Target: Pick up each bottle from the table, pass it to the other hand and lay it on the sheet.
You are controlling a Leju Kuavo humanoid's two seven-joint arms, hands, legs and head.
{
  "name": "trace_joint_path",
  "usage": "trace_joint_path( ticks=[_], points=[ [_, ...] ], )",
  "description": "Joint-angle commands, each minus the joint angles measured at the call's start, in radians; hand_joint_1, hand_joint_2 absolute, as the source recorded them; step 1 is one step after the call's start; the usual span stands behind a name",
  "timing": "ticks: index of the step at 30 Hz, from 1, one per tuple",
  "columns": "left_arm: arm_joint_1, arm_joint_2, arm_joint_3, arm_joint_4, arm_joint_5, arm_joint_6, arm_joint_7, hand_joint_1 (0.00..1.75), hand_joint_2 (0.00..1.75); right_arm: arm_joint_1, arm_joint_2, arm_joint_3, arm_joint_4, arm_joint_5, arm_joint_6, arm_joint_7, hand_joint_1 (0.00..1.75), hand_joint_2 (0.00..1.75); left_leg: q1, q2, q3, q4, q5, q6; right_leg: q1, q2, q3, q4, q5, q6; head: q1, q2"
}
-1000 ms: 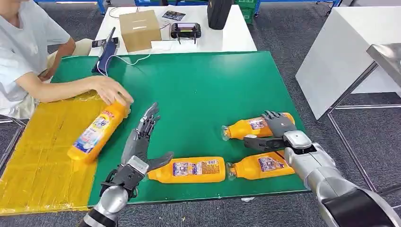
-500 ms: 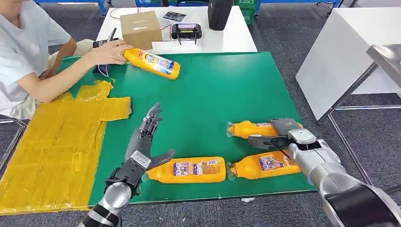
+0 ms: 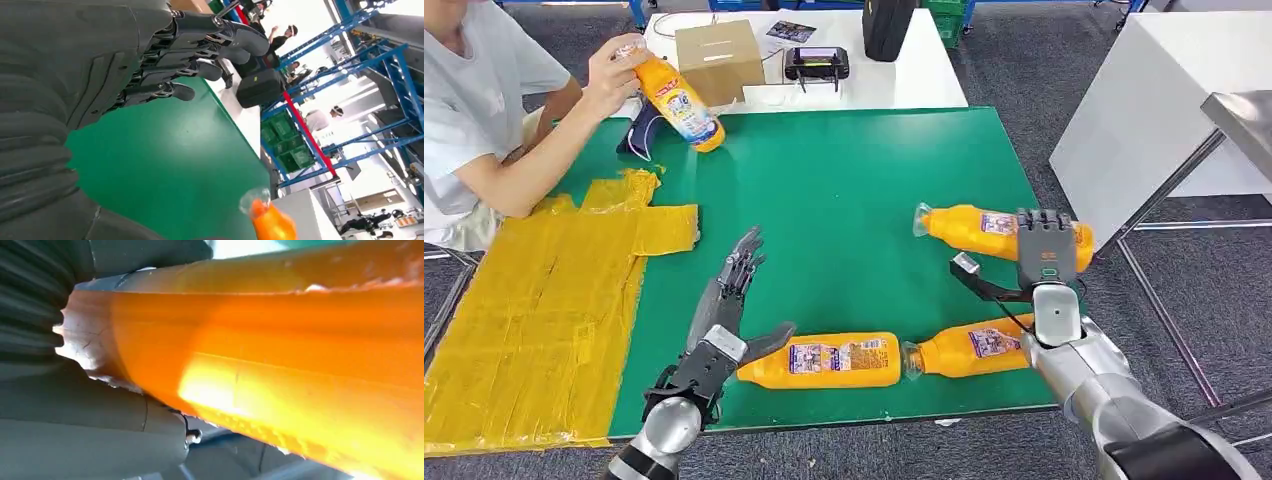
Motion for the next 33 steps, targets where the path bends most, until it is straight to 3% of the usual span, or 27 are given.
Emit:
trace_joint_path(
  ticks=[1, 4, 5, 7, 8, 9, 10, 11, 12, 13, 14, 16, 19, 21, 24, 28, 33],
  points=[
    [0.011, -0.003, 0.014, 0.012, -0.005, 0.007, 0.006, 0.0, 1.75, 0.228, 0.195, -0.468, -0.659, -0.011, -0.004, -0.256, 1.75, 1.75, 0.001, 0.005, 0.005, -0.001, -0.004, -0.004, 0.0, 0.014, 0.001, 0.0, -0.002, -0.004, 0.0, 0.0],
    [0.011, -0.003, 0.014, 0.012, -0.005, 0.007, 0.006, 0.0, 1.75, 0.228, 0.195, -0.468, -0.659, -0.011, -0.004, -0.256, 1.75, 1.75, 0.001, 0.005, 0.005, -0.001, -0.004, -0.004, 0.0, 0.014, 0.001, 0.0, -0.002, -0.004, 0.0, 0.0],
    [0.011, -0.003, 0.014, 0.012, -0.005, 0.007, 0.006, 0.0, 1.75, 0.228, 0.195, -0.468, -0.659, -0.011, -0.004, -0.256, 1.75, 1.75, 0.0, 0.003, 0.0, -0.001, -0.001, -0.002, 0.0, 0.007, -0.001, 0.0, 0.0, -0.002, 0.0, 0.0],
    [0.011, -0.003, 0.014, 0.012, -0.005, 0.007, 0.006, 0.0, 1.75, 0.228, 0.195, -0.468, -0.659, -0.011, -0.004, -0.256, 1.75, 1.75, 0.001, 0.003, 0.002, 0.0, -0.003, -0.003, 0.0, 0.011, 0.0, 0.001, -0.002, -0.003, 0.0, 0.0],
    [0.019, -0.007, 0.019, 0.012, -0.005, 0.019, 0.001, 0.0, 1.75, 0.249, 0.293, -0.581, -0.713, -0.085, -0.004, -0.409, 1.75, 1.75, 0.0, 0.0, 0.0, 0.0, -0.001, -0.002, 0.0, 0.006, -0.001, 0.001, -0.001, -0.002, 0.001, 0.0],
    [0.042, -0.017, 0.042, -0.001, 0.004, 0.039, -0.004, 0.0, 1.75, 0.231, 0.481, -0.772, -0.636, -0.348, -0.004, -0.783, 1.75, 1.75, 0.002, 0.0, 0.0, 0.001, -0.003, -0.003, 0.0, 0.008, -0.001, 0.002, -0.003, -0.003, 0.002, 0.0],
    [0.07, -0.022, 0.067, -0.034, 0.0, 0.044, -0.003, 0.0, 1.75, 0.318, 0.359, -0.326, -0.653, -0.768, 0.108, -0.587, 1.75, 1.75, 0.001, -0.005, 0.0, 0.0, -0.004, -0.003, 0.0, 0.005, -0.001, 0.003, -0.005, -0.004, 0.001, 0.0],
    [0.071, -0.023, 0.069, -0.037, 0.0, 0.044, -0.003, 0.0, 1.75, 0.318, 0.352, -0.307, -0.654, -0.793, 0.133, -0.579, 1.75, 1.75, 0.002, -0.004, -0.001, 0.001, -0.003, -0.003, 0.0, 0.006, -0.002, 0.003, -0.005, -0.004, 0.001, 0.0],
    [0.074, -0.022, 0.072, -0.042, 0.0, 0.043, -0.001, 0.0, 1.75, 0.321, 0.356, -0.265, -0.647, -0.839, 0.176, -0.573, 1.75, 1.75, 0.001, -0.008, -0.004, 0.0, -0.001, -0.002, 0.0, -0.003, -0.003, 0.001, -0.005, -0.002, 0.0, 0.0],
    [0.075, -0.022, 0.074, -0.047, 0.0, 0.043, 0.0, 0.0, 1.75, 0.318, 0.361, -0.225, -0.632, -0.881, 0.228, -0.571, 1.75, 1.75, 0.003, -0.001, 0.0, 0.0, -0.004, -0.003, 0.001, 0.006, -0.001, 0.0, -0.006, -0.003, 0.002, 0.0],
    [0.074, -0.022, 0.074, -0.05, -0.001, 0.042, 0.002, 0.0, 1.75, 0.319, 0.373, -0.189, -0.616, -0.899, 0.256, -0.568, 1.75, 1.75, 0.002, -0.006, -0.003, 0.0, -0.003, -0.003, 0.0, 0.001, -0.003, 0.001, -0.006, -0.002, 0.0, 0.0],
    [0.074, -0.022, 0.075, -0.051, -0.001, 0.041, 0.003, 0.0, 1.75, 0.317, 0.376, -0.174, -0.607, -0.906, 0.242, -0.567, 1.75, 1.75, 0.002, 0.001, -0.002, 0.0, -0.004, -0.003, 0.0, 0.009, -0.004, 0.001, -0.005, -0.003, 0.002, 0.0],
    [0.074, -0.023, 0.075, -0.049, -0.001, 0.041, 0.003, 0.0, 1.75, 0.314, 0.363, -0.165, -0.606, -0.917, 0.236, -0.565, 1.75, 1.75, 0.002, -0.003, -0.003, -0.001, -0.003, -0.004, 0.0, 0.005, -0.005, 0.001, -0.006, -0.003, 0.001, 0.0],
    [0.069, -0.023, 0.072, -0.049, -0.001, 0.042, 0.003, 0.0, 1.75, 0.311, 0.369, -0.114, -0.582, -1.005, 0.358, -0.559, 1.75, 1.75, 0.002, -0.005, -0.002, 0.0, -0.003, -0.004, 0.0, 0.004, -0.004, 0.001, -0.006, -0.003, 0.001, 0.0],
    [0.053, -0.022, 0.059, -0.043, 0.013, 0.041, 0.002, 0.0, 1.75, 0.28, 0.398, -0.007, -0.454, -1.07, 0.435, -0.551, 1.75, 1.75, 0.002, 0.0, -0.003, -0.001, -0.002, -0.003, 0.001, 0.006, -0.005, 0.001, -0.005, -0.002, 0.002, 0.0],
    [0.035, -0.019, 0.038, -0.036, 0.016, 0.052, -0.005, 0.0, 1.75, 0.24, 0.414, 0.13, -0.313, -1.084, 0.478, -0.564, 1.75, 1.75, 0.003, 0.0, -0.002, -0.001, -0.002, -0.004, 0.001, 0.007, -0.005, 0.001, -0.005, -0.003, 0.001, 0.0],
    [0.032, -0.019, 0.035, -0.034, 0.014, 0.057, -0.009, 0.0, 1.75, 0.234, 0.39, 0.259, -0.351, -1.018, 0.512, -0.58, 1.75, 1.75, 0.003, -0.002, -0.001, 0.0, -0.004, -0.004, 0.001, 0.008, -0.003, 0.002, -0.007, -0.003, 0.002, 0.0]
  ],
)
